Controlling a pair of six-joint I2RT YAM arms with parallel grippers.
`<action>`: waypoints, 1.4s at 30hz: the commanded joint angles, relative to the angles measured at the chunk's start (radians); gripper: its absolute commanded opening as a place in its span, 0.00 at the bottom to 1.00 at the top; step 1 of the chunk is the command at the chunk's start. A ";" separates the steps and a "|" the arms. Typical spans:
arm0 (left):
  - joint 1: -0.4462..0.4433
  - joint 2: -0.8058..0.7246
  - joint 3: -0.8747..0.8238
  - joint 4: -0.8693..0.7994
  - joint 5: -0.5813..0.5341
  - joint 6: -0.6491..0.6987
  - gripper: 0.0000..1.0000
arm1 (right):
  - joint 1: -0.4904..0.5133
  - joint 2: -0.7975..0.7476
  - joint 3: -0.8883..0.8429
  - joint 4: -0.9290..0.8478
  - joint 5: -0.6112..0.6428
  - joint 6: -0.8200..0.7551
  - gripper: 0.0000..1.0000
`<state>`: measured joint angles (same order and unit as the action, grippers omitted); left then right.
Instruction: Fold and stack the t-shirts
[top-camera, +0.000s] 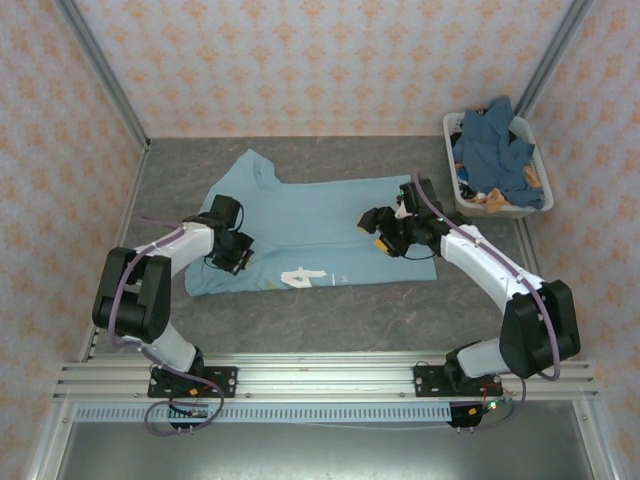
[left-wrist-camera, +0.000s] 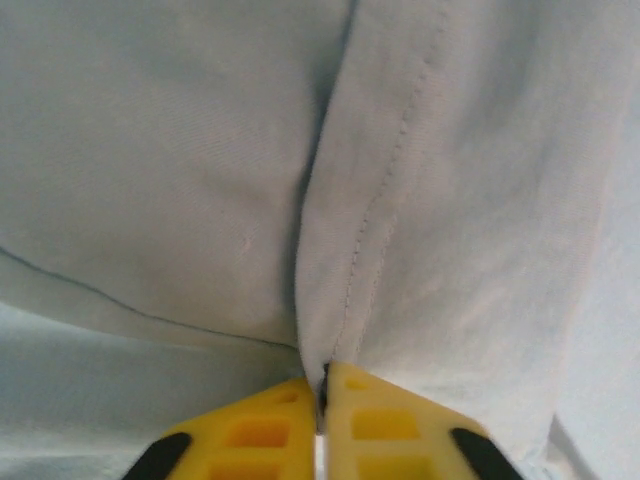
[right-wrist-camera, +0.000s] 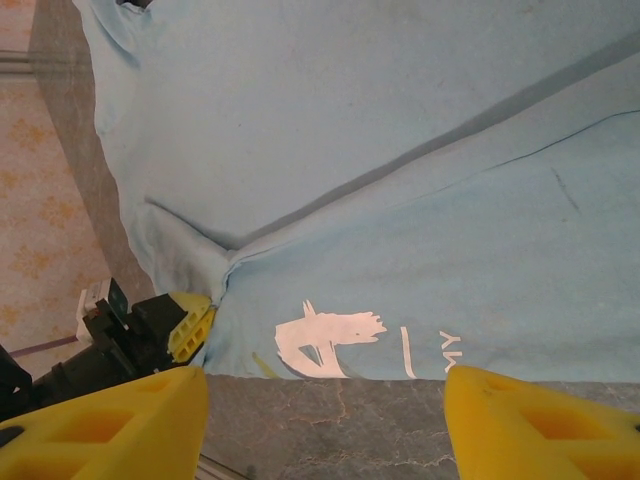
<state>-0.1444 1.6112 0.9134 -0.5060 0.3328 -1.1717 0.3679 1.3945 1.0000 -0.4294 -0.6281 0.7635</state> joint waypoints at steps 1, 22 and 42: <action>-0.009 0.009 0.066 -0.035 -0.039 0.034 0.00 | 0.000 -0.008 -0.009 0.004 0.014 0.013 0.63; -0.190 0.436 0.792 -0.506 -0.272 0.519 0.00 | 0.000 -0.029 -0.012 -0.038 0.031 0.011 0.61; -0.257 0.448 0.885 -0.475 -0.425 0.675 0.55 | 0.001 -0.051 -0.058 -0.045 0.022 0.017 0.61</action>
<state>-0.4042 2.1742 1.8244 -1.0142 -0.0334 -0.5049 0.3679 1.3697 0.9516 -0.4591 -0.6174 0.7712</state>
